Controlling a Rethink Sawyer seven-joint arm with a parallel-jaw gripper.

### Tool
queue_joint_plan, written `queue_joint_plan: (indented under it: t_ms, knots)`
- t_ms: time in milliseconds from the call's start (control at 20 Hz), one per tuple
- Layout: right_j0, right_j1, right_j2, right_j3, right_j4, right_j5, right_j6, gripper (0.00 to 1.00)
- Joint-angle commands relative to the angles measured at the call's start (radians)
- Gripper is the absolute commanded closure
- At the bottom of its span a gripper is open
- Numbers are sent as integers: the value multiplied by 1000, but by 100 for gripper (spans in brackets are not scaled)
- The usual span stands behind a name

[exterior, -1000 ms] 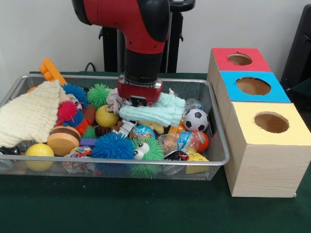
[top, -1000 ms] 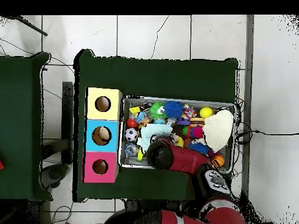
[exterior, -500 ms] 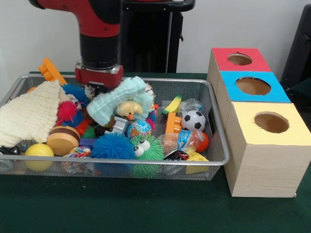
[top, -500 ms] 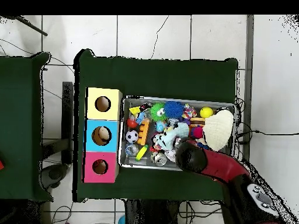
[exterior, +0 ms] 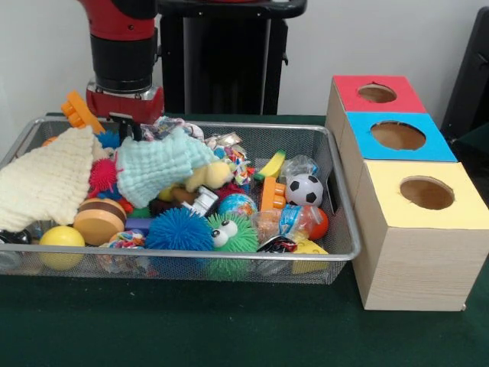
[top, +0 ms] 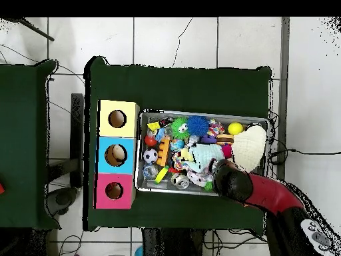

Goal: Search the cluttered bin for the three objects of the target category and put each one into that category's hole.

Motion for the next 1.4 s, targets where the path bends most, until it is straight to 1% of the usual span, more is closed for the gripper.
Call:
queue_joint_plan:
  t_ms: [50, 350, 500, 700, 800, 850, 1100, 1250, 1400]
  knots:
    - [-1, -14, 131, -43, -66, 101, -87, 100]
    - [-5, -23, 140, -41, -74, 115, -79, 100]
    - [-16, -47, 152, -35, -77, 144, -96, 100]
    - [-50, -100, 175, -18, -71, 206, -134, 100]
    - [-65, -104, 183, -22, -81, 223, -156, 100]
    - [-80, -105, 195, -20, -87, 218, -144, 0]
    - [-97, -97, 213, -32, -90, 219, -139, 0]
    - [-87, -101, 227, -47, -114, 262, -175, 0]
    - [-77, -104, 228, -47, -118, 269, -161, 0]
